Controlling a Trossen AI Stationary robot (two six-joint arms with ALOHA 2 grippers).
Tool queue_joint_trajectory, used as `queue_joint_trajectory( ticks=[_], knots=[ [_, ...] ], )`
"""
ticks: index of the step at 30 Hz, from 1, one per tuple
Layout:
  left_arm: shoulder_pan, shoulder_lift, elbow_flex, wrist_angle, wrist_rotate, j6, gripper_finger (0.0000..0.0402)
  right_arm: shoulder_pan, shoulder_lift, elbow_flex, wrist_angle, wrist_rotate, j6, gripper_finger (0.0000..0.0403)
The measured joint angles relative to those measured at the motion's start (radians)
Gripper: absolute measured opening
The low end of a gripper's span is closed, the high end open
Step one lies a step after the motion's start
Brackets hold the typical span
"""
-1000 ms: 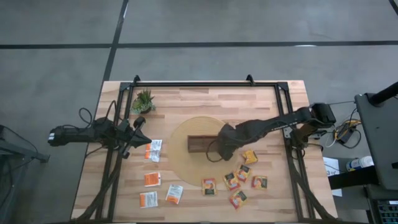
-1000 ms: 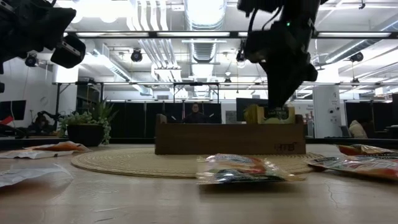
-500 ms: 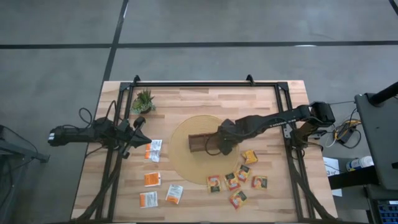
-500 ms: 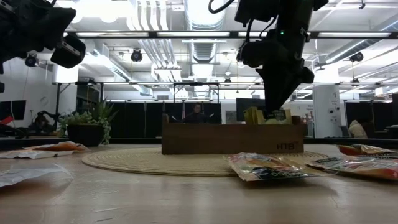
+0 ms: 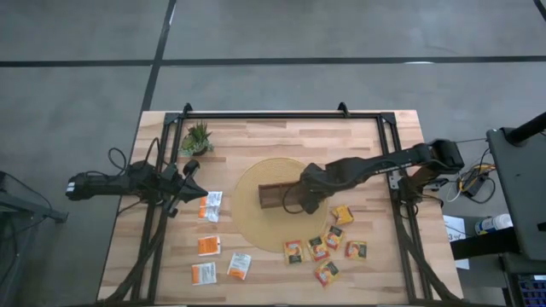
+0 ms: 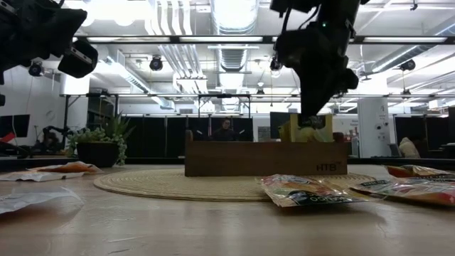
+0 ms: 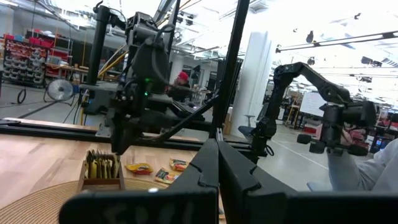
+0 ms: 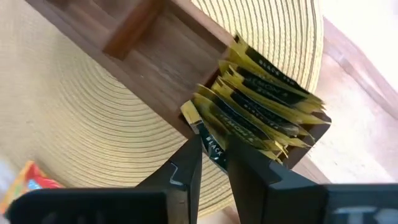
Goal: Pick & Place Tea
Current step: Adjust the yellow tea bags in the wooden organizer, then put the orange tea bag into the middle of the wooden organizer
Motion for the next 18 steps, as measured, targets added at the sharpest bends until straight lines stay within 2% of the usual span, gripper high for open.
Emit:
queue_joint_trajectory(
  ticks=[10,18],
  knots=[
    [0.0,0.0,0.0,0.0,0.0,0.0,0.0,0.075,-0.021,0.038,0.007,0.006,-0.011,0.0068],
    [0.0,0.0,0.0,0.0,0.0,0.0,0.0,0.085,-0.021,0.047,0.091,0.012,-0.1,0.0068]
  ],
)
